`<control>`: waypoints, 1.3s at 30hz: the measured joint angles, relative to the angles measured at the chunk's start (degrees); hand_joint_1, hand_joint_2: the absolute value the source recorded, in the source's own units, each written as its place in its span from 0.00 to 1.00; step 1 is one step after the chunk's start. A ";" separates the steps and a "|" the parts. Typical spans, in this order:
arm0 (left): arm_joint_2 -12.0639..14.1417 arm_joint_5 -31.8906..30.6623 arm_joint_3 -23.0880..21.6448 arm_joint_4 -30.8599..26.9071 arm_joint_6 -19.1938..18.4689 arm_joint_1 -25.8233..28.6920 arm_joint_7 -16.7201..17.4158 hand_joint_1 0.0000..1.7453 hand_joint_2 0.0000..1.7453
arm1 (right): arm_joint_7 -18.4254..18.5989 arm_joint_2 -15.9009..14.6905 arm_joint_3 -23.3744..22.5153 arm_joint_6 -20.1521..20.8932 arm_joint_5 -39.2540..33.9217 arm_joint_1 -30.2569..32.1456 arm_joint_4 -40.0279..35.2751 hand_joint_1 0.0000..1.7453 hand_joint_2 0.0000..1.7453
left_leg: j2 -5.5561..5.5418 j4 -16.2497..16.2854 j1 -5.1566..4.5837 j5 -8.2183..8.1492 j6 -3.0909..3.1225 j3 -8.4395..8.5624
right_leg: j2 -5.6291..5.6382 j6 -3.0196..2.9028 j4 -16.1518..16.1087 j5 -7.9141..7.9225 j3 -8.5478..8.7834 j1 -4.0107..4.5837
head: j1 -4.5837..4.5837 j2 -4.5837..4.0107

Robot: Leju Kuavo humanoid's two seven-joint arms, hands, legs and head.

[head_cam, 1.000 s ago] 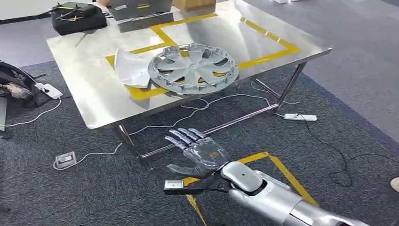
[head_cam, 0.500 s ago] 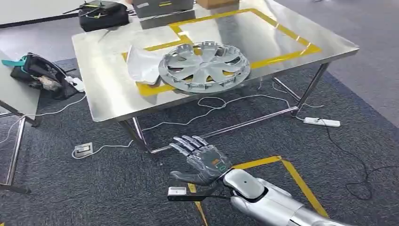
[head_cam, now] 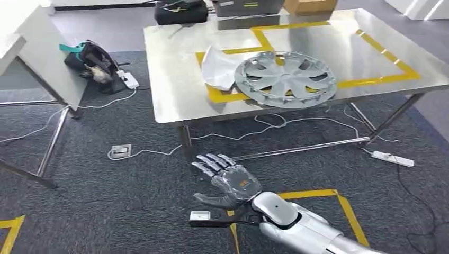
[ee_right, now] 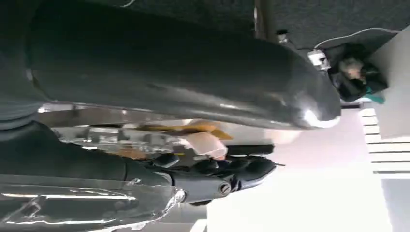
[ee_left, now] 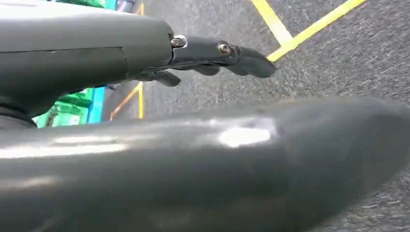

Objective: Take the parts from the cabinet and place them on the table.

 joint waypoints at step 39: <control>0.07 -0.52 0.00 0.04 -0.50 0.21 0.15 0.00 0.00 | 0.85 -2.54 -1.75 -1.38 2.08 4.98 -1.66 0.00 0.00 | -6.60 -0.01 0.64 1.40 -1.83 -1.48 | 4.75 -1.59 -16.99 6.39 9.75 -0.22 | -0.46 0.00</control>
